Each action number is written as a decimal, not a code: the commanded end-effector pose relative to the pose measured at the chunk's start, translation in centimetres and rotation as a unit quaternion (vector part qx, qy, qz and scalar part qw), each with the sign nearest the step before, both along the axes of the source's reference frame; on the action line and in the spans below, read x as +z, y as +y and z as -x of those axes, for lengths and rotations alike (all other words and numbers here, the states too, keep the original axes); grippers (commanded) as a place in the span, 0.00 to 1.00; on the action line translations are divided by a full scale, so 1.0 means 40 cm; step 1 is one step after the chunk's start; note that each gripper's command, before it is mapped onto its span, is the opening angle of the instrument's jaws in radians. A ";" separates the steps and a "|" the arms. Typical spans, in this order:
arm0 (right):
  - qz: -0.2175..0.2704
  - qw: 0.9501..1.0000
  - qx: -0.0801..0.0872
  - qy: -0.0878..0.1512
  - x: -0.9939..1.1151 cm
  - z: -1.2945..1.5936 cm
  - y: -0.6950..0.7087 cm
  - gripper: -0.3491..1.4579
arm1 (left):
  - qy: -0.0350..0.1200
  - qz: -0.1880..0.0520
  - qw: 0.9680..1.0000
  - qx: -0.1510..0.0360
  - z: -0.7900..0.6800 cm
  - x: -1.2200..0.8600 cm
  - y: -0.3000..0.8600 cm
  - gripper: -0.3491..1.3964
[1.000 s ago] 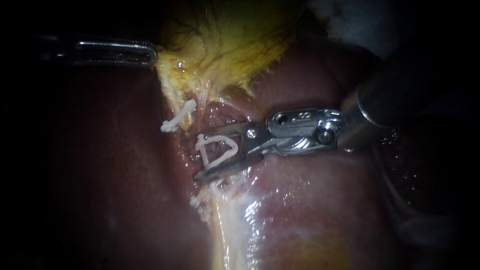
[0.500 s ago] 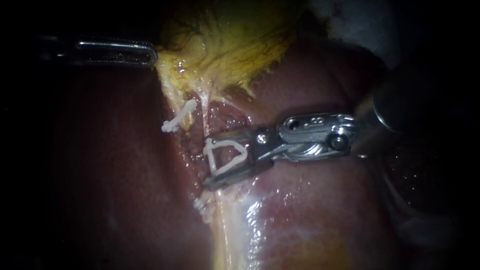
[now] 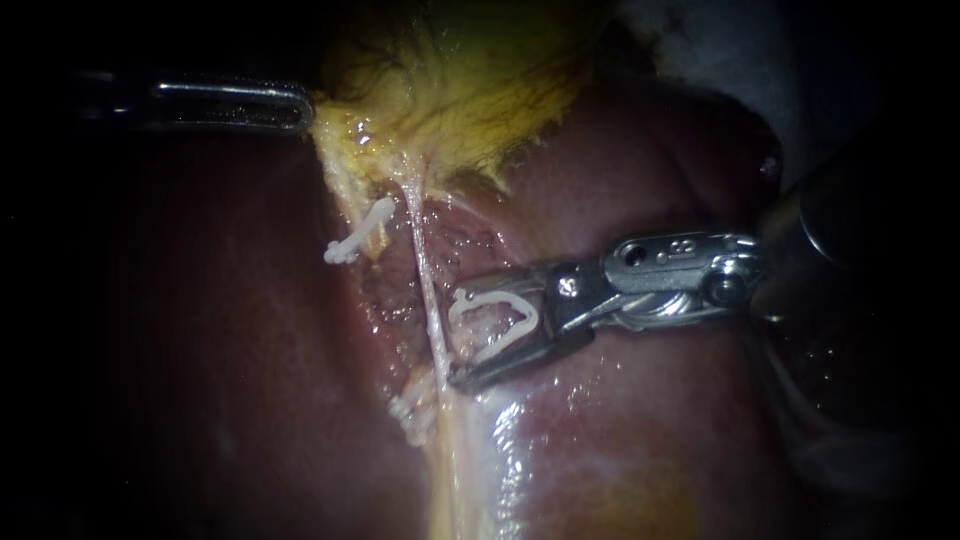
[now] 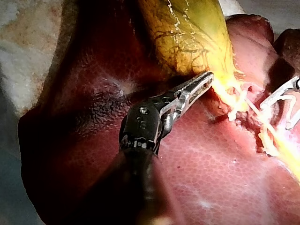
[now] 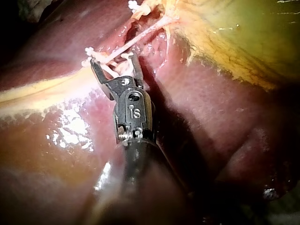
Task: Clipping first clip right tube
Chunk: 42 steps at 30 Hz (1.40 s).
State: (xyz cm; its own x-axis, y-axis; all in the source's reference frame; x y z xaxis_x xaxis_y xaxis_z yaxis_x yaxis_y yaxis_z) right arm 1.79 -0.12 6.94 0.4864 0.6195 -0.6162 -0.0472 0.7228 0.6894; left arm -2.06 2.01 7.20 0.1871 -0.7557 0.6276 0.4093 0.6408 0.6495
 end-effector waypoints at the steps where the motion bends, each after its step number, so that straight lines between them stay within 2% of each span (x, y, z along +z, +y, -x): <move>1: -0.006 1.000 -0.001 -0.001 0.0008 -0.0003 -0.0002 0.50 | 0.000 0.000 1.000 0.000 0.0000 -0.0001 0.0000 0.00; 4: -0.013 1.000 -0.003 -0.002 0.0027 -0.0007 -0.0005 0.50 | 0.000 0.000 1.000 0.000 0.0000 -0.0001 0.0000 0.00; 13: -0.043 0.999 -0.027 0.008 0.0090 -0.0037 -0.0027 0.50 | 0.000 0.000 1.000 0.000 0.0000 -0.0001 0.0000 0.00; 16: -0.057 0.998 -0.025 0.022 0.0099 -0.0050 -0.0034 0.50 | 0.000 0.000 1.000 0.000 0.0000 -0.0001 0.0000 0.00; 23: -0.095 0.993 -0.016 0.073 0.0117 -0.0079 -0.0041 0.50 | 0.000 0.000 1.000 0.000 0.0001 -0.0001 0.0000 0.00; 25: -0.103 0.991 -0.015 0.089 0.0123 -0.0084 -0.0047 0.50 | 0.000 0.000 1.000 0.000 0.0001 -0.0001 0.0000 0.00; 32: -0.150 0.977 -0.010 0.151 0.0128 -0.0087 -0.0059 0.49 | 0.000 0.000 1.000 0.000 0.0001 0.0000 -0.0001 0.00; 40: -0.181 0.962 -0.026 0.203 0.0086 -0.0082 -0.0093 0.47 | 0.000 0.000 1.000 0.000 0.0001 0.0000 -0.0001 0.00; 42: -0.186 0.961 -0.031 0.205 0.0077 -0.0084 -0.0102 0.47 | 0.000 0.000 1.000 0.000 0.0001 0.0000 -0.0001 0.00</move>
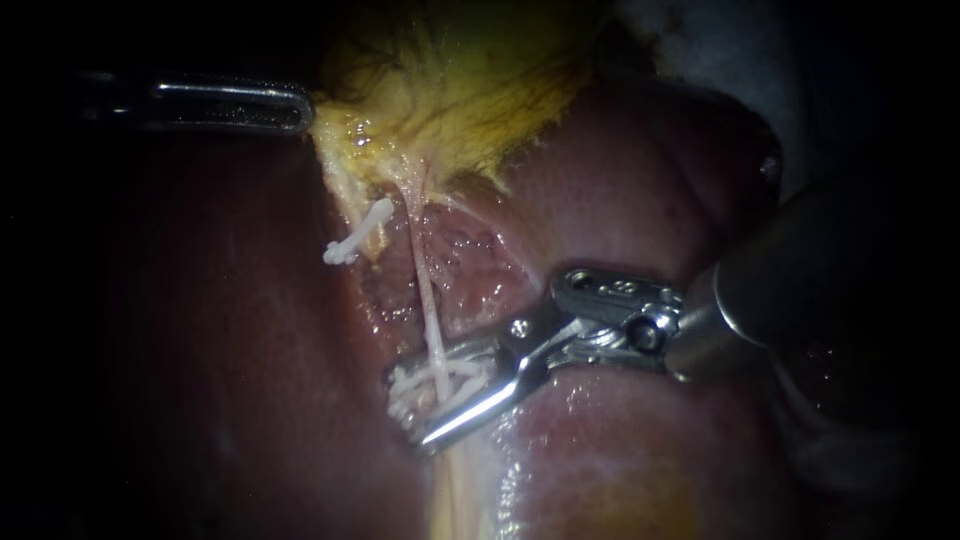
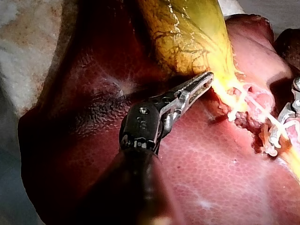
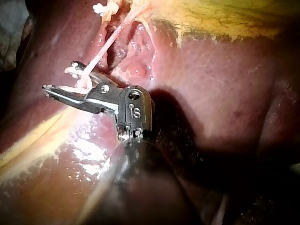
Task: Clipping first clip right tube
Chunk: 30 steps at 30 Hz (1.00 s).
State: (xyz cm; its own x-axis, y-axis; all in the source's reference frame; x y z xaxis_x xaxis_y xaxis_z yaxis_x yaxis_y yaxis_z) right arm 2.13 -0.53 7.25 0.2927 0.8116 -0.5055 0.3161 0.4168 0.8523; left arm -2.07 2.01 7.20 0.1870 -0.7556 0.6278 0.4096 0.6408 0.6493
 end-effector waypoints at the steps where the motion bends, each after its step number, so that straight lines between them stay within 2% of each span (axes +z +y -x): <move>1: 0.000 1.000 -0.004 0.002 -0.0005 -0.0002 -0.0005 0.47 | 0.000 0.000 1.000 0.000 0.0000 0.0001 0.0000 0.00; 5: 0.000 1.000 -0.006 0.003 -0.0009 -0.0003 -0.0009 0.44 | 0.000 0.000 1.000 0.000 0.0000 0.0001 0.0000 0.00; 9: 0.000 1.000 -0.001 0.001 -0.0001 -0.0001 -0.0001 0.35 | 0.000 0.000 1.000 0.000 0.0000 0.0001 0.0000 0.00; 12: 0.000 1.000 0.001 0.000 0.0007 0.0002 0.0007 0.24 | 0.000 0.000 1.000 0.000 0.0000 0.0001 0.0000 0.00; 16: -0.002 1.000 0.000 -0.002 0.0014 0.0004 0.0012 0.14 | 0.000 0.000 1.000 0.000 0.0001 0.0001 0.0000 0.00; 20: -0.004 1.000 0.007 -0.006 0.0016 0.0004 0.0015 0.00 | 0.000 0.000 1.000 0.000 0.0001 0.0001 0.0000 0.00; 22: -0.009 1.000 0.010 -0.011 0.0020 0.0003 0.0017 0.00 | 0.000 0.000 1.000 0.000 0.0001 0.0001 0.0000 0.00; 30: -0.004 1.000 0.006 -0.021 0.0024 0.0003 0.0020 0.00 | 0.000 0.000 1.000 0.000 0.0001 0.0001 0.0000 0.00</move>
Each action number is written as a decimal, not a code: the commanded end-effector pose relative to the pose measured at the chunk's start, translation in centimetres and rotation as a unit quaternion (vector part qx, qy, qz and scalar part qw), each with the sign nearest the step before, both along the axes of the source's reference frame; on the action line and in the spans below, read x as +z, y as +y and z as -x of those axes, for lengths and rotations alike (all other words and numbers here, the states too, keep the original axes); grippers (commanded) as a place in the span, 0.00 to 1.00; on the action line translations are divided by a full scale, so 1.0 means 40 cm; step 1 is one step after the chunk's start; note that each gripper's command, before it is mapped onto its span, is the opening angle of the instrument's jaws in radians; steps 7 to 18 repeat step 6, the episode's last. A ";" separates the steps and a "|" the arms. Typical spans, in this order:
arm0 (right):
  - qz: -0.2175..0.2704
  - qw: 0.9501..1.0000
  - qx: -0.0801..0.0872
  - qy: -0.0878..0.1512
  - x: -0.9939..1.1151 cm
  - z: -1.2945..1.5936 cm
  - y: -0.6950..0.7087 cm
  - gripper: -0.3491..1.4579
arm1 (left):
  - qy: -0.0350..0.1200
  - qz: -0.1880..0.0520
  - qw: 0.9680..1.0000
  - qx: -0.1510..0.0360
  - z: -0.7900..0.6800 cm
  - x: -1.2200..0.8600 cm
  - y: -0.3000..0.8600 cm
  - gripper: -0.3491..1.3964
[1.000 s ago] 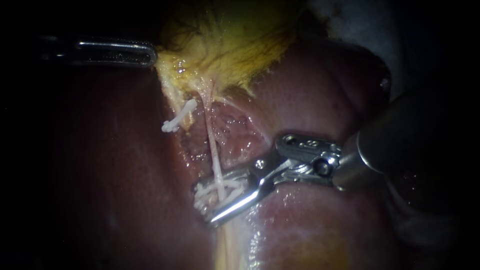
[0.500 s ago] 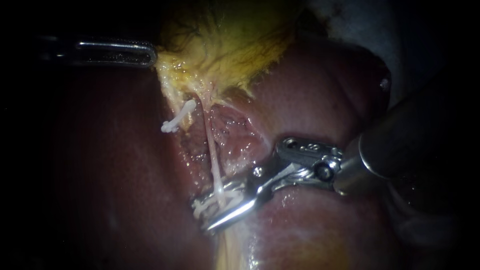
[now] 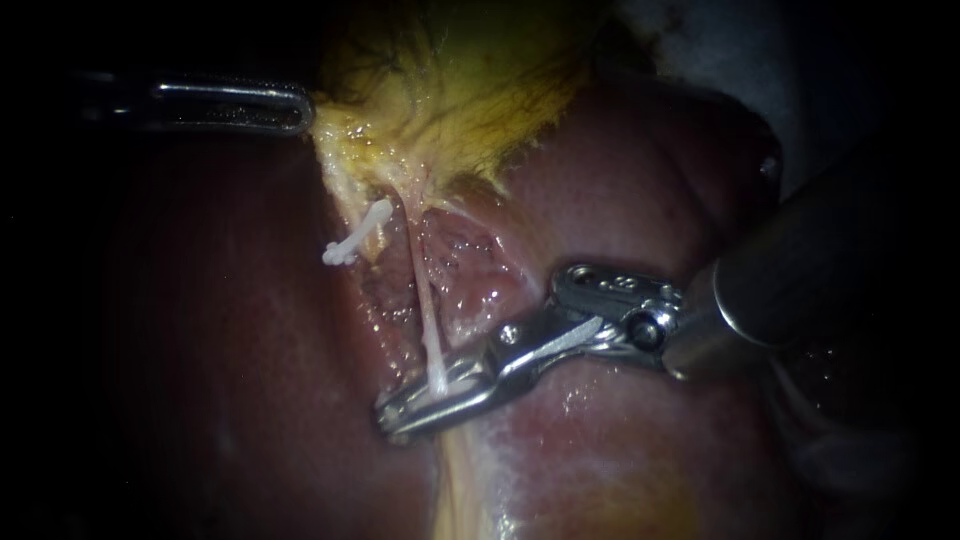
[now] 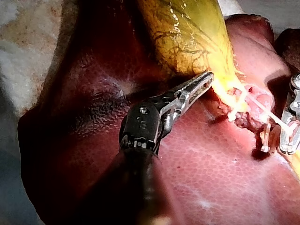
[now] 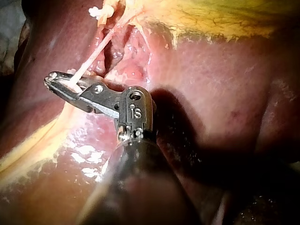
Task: Clipping first clip right tube
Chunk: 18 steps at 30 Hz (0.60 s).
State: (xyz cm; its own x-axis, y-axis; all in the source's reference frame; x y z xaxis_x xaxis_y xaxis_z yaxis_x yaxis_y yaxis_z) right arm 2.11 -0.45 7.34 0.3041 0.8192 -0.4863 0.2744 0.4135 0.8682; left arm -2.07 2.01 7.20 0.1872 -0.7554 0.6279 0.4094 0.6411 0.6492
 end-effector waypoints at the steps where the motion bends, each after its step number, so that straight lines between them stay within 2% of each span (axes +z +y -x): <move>1: 0.000 1.000 0.000 0.001 0.0000 0.0000 0.0000 0.00 | 0.000 0.000 1.000 0.000 0.0000 0.0000 0.0000 0.00; 18: 0.000 1.000 0.000 0.001 0.0000 0.0001 0.0000 0.00 | 0.000 0.000 1.000 0.000 0.0000 0.0000 0.0000 0.00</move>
